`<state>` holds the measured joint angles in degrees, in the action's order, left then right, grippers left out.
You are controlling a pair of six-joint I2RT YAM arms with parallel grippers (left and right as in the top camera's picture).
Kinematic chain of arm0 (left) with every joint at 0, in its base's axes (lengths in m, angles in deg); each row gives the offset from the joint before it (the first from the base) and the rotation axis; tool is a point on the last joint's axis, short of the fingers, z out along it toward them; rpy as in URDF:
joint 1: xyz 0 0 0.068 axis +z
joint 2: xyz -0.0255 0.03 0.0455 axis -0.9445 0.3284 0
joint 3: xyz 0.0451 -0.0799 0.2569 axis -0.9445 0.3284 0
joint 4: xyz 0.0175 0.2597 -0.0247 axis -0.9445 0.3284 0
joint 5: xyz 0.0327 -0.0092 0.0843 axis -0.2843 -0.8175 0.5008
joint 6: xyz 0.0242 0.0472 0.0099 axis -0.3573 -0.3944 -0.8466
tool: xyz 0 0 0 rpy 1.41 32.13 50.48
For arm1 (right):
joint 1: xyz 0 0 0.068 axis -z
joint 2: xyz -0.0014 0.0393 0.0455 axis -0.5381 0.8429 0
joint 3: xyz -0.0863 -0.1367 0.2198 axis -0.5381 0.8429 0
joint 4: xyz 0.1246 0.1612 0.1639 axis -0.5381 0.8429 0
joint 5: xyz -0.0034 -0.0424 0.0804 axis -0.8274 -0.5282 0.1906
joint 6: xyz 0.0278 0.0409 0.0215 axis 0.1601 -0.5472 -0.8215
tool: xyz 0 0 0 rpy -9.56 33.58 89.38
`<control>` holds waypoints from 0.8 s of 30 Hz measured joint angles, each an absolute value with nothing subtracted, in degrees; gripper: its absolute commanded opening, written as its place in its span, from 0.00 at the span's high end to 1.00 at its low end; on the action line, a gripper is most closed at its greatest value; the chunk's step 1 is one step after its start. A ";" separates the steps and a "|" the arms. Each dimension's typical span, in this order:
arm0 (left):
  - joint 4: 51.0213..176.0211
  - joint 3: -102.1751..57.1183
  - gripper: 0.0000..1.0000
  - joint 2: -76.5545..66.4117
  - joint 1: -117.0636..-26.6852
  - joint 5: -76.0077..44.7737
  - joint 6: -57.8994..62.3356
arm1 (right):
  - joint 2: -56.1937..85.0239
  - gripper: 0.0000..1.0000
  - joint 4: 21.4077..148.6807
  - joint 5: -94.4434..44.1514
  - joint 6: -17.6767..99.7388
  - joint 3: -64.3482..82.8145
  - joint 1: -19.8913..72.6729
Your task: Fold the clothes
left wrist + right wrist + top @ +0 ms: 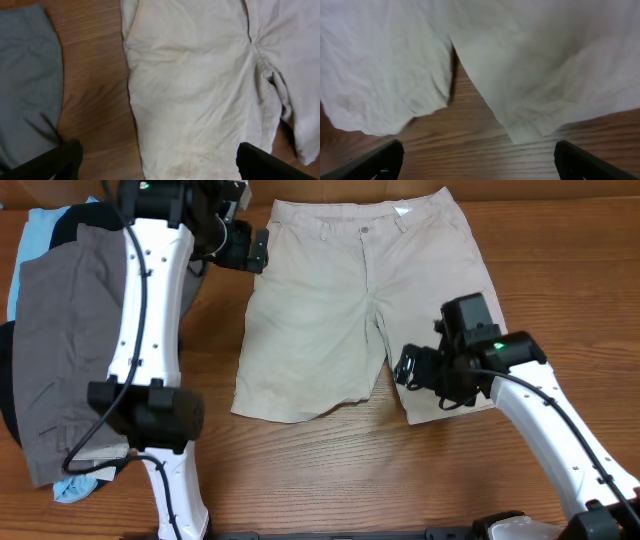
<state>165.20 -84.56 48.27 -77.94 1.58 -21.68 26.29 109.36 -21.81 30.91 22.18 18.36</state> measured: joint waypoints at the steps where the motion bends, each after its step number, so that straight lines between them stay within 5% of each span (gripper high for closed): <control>1: 164.76 -84.56 0.00 48.93 -78.11 1.58 -22.12 | 26.32 0.04 108.73 -21.79 30.98 23.17 18.36; 7: 161.77 -84.56 0.00 51.83 -79.78 1.58 -23.72 | 29.66 0.25 101.67 -21.09 31.15 26.95 18.36; 11: 160.92 -84.56 0.00 53.67 -80.52 1.56 -23.96 | 33.53 0.74 99.55 -20.79 31.22 27.98 18.31; 13: 160.92 -84.56 0.00 54.59 -80.61 1.56 -23.96 | 35.45 0.87 99.11 -20.61 31.17 28.06 18.31; 24: 156.83 -84.56 0.00 56.40 -80.61 1.58 -24.87 | 44.15 0.91 99.00 -21.16 28.77 28.08 19.93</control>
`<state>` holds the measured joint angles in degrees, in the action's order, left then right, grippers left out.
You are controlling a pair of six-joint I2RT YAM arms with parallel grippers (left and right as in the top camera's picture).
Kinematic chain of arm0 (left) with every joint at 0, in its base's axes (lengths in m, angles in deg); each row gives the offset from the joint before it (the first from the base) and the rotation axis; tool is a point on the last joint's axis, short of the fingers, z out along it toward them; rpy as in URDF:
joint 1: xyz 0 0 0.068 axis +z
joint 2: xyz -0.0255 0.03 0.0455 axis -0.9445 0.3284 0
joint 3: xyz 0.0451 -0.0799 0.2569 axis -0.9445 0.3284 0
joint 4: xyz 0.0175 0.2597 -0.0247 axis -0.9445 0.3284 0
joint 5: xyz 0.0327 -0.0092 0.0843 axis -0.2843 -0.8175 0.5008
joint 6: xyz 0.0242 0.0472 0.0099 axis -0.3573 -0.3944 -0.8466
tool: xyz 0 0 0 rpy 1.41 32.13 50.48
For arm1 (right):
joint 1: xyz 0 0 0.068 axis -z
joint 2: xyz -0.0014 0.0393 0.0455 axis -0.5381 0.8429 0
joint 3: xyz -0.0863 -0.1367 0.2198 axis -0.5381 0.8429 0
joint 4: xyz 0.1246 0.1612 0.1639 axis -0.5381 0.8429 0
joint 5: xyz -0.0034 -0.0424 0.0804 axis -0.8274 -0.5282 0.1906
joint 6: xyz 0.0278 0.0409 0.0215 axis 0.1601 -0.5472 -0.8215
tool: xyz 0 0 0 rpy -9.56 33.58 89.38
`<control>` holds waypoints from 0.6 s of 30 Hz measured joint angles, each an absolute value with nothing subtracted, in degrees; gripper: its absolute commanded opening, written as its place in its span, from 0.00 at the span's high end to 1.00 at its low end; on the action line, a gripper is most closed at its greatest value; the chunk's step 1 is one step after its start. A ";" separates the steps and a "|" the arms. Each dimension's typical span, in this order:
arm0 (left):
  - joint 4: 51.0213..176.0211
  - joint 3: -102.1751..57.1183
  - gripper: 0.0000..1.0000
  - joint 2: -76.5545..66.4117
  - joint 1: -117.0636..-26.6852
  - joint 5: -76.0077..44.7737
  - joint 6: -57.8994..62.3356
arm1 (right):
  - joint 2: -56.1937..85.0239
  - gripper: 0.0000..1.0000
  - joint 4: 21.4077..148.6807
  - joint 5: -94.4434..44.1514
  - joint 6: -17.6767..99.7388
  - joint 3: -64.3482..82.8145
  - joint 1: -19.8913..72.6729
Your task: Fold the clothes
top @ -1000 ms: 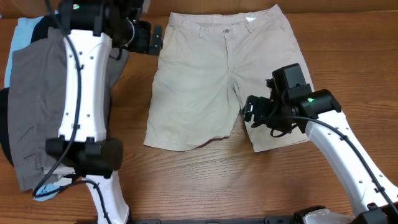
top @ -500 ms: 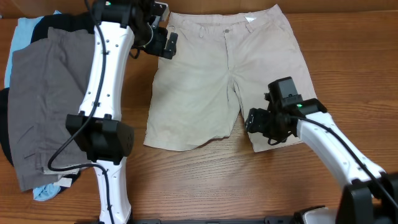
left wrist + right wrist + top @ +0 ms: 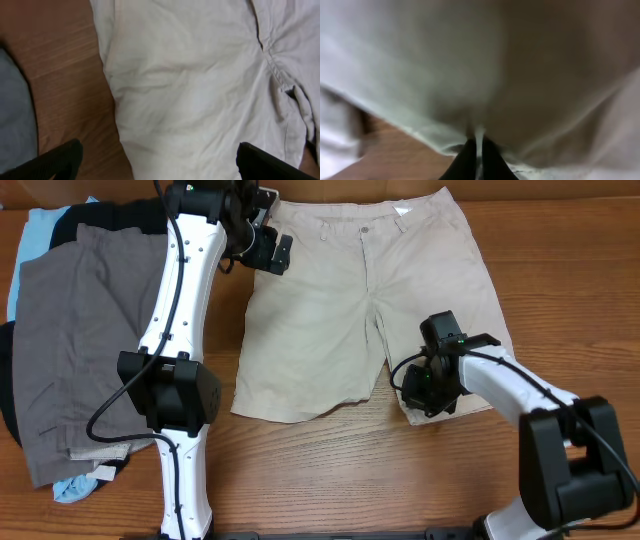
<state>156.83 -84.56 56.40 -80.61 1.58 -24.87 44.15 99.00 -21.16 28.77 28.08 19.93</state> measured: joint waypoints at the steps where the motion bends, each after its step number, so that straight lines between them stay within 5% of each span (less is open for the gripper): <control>1: 156.33 -84.56 0.00 56.40 -80.61 1.56 -25.05 | 44.22 0.91 98.93 -20.92 28.57 28.04 20.48; 18: 149.44 -84.56 0.00 56.42 -80.61 1.56 -25.27 | 44.33 0.86 95.13 -19.87 31.06 28.04 45.15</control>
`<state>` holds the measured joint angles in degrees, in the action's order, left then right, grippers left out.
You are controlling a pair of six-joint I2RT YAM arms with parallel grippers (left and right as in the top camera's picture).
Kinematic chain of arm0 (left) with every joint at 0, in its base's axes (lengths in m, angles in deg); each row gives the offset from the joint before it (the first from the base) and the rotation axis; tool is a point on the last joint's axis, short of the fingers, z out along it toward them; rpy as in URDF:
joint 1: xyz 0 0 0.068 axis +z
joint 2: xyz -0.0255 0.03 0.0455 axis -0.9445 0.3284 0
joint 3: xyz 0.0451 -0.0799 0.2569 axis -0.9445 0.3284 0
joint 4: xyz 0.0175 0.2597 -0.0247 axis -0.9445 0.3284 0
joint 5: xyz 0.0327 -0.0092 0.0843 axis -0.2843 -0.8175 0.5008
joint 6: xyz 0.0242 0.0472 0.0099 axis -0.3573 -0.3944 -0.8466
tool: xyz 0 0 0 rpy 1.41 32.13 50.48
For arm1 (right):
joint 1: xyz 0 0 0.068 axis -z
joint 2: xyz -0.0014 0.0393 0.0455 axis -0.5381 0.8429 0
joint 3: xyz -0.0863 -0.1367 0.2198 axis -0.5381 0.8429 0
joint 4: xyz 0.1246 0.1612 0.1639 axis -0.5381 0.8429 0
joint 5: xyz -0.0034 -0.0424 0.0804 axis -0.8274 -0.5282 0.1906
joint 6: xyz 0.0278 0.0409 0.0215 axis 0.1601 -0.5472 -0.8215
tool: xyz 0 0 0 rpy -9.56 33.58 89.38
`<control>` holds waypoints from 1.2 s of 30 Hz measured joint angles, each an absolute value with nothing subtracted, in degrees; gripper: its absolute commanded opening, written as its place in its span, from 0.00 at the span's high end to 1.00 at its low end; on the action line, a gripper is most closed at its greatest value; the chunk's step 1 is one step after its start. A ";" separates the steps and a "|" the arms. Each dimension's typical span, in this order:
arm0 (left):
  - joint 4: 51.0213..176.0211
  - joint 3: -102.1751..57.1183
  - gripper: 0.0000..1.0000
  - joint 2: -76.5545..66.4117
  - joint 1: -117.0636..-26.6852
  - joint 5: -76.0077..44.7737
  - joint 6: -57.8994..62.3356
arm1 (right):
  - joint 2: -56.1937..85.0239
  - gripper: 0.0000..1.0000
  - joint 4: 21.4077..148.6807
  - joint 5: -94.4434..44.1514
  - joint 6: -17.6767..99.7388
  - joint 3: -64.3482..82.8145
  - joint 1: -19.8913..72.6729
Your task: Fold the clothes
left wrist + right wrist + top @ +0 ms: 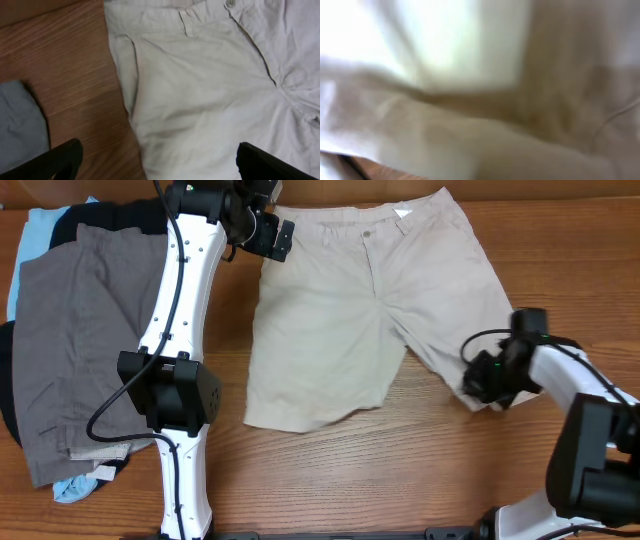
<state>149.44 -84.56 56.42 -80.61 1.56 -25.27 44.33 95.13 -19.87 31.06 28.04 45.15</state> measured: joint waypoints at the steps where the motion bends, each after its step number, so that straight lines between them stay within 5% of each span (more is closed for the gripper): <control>1: 149.16 -84.56 0.00 56.42 -80.61 1.56 -25.27 | 44.33 0.83 94.19 -19.87 31.61 28.04 46.73; 15: 144.28 -84.56 0.00 61.97 -80.61 1.45 -25.25 | 44.87 0.67 79.85 -19.02 37.67 27.91 63.71; 18: 142.71 -84.56 0.00 66.56 -80.61 1.28 -25.25 | 45.09 0.48 81.45 -18.73 38.28 26.12 64.87; 21: 140.83 -84.56 0.00 70.80 -80.61 1.26 -25.25 | 45.48 0.10 87.63 -18.64 39.06 20.78 65.74; 22: 140.07 -84.49 0.00 71.85 -80.61 1.26 -25.25 | 45.53 0.06 90.54 -18.45 40.09 17.62 65.94; 36: 128.42 -84.47 0.16 72.79 -80.69 0.58 -27.12 | 44.09 0.01 115.33 -16.63 43.68 -5.42 58.05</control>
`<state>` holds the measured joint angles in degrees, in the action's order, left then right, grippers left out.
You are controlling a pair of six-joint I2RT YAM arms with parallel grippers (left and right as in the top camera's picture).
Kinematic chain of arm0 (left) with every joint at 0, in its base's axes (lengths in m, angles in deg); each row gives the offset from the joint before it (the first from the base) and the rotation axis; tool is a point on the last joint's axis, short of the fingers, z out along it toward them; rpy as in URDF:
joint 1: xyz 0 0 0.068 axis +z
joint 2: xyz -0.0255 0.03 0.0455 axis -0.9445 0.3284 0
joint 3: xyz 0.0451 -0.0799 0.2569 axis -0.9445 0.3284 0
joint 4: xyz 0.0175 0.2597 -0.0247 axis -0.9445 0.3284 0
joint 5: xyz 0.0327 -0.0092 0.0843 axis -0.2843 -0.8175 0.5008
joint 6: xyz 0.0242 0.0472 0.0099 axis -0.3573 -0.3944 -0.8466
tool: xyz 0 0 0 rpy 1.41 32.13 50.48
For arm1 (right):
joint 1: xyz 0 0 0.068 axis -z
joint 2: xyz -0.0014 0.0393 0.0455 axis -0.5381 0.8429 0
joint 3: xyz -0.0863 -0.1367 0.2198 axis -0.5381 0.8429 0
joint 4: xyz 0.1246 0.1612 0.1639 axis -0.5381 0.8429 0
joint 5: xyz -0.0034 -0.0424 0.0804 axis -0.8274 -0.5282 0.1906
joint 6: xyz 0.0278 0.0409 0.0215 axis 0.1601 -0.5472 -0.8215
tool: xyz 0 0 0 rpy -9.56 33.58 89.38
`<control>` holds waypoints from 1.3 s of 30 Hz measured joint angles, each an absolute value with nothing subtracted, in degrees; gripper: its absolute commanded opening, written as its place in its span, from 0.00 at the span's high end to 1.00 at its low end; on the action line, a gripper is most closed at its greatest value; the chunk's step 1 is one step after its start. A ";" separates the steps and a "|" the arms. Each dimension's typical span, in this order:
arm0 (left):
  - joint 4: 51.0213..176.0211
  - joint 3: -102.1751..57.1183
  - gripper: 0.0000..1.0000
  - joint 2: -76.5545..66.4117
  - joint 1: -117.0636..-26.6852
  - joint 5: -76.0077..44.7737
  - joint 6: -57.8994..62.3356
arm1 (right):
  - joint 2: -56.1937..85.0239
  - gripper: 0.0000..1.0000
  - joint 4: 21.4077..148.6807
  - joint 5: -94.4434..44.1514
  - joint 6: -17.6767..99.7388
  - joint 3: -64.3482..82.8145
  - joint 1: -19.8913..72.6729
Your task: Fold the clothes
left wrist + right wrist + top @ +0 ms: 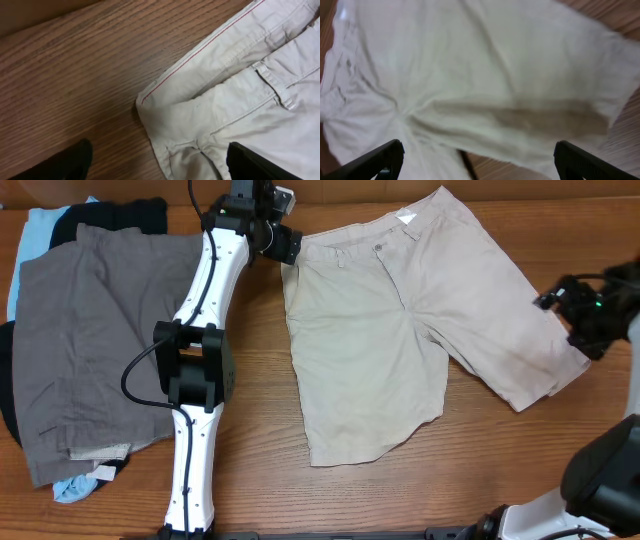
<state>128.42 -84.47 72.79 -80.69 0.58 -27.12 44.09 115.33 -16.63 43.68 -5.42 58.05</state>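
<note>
Beige shorts (400,330) lie flat on the table, waistband toward the back, the two legs splayed apart. The left leg (365,410) points at the front edge; the right leg (520,360) stretches out rightward. My left gripper (284,246) is open low over the waistband's left corner (165,107), which lies between its fingers (75,160). My right gripper (562,298) hangs open above the right leg's outer hem, holding nothing. In the right wrist view the gripper (480,170) looks down on the pale cloth (470,75).
A pile of other clothes sits at the table's left: grey shorts (90,340) on top, a black garment (100,215) and a light blue one (40,230) beneath. Bare wood (480,470) lies in front of the beige shorts.
My right gripper was shut on the right leg's hem; now it is open, farther right and back. The leg lies spread rightward and the shorts have shifted right. The left gripper now frames the waist corner.
The shorts first lay with legs side by side, my right gripper open over the right hem. Then it was shut on that hem, then holding it farther right. Now the hem is let go and the legs lie splayed. My left gripper stayed open, nearing the waistband's left corner.
</note>
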 measured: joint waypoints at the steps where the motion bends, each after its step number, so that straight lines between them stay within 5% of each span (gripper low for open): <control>1: 128.00 -84.47 0.17 73.03 -80.93 0.47 -27.30 | 43.67 0.01 115.92 -16.50 43.74 -5.42 56.87; 9: 126.38 -84.47 0.19 76.68 -82.64 -0.43 -28.31 | 42.45 0.01 119.48 -16.39 43.98 -5.51 49.37; 15: 126.54 -84.47 0.48 77.84 -83.69 0.56 -28.52 | 42.42 0.01 119.81 -16.06 41.64 -5.51 46.82; 19: 130.06 -84.54 0.51 77.82 -83.84 5.32 -25.38 | 42.42 0.01 119.81 -16.06 41.01 -5.51 45.09; 30: 153.51 -86.72 0.29 76.77 -80.04 12.56 -13.16 | 42.42 0.01 122.21 -17.70 39.26 -5.51 40.13; 34: 163.32 -86.77 0.08 76.68 -76.10 12.49 -10.40 | 42.45 0.00 124.18 -20.24 37.67 -5.49 37.94; 39: 172.76 -86.15 0.02 76.79 -72.52 12.91 -10.23 | 42.49 0.03 122.30 -21.79 35.70 -1.86 35.71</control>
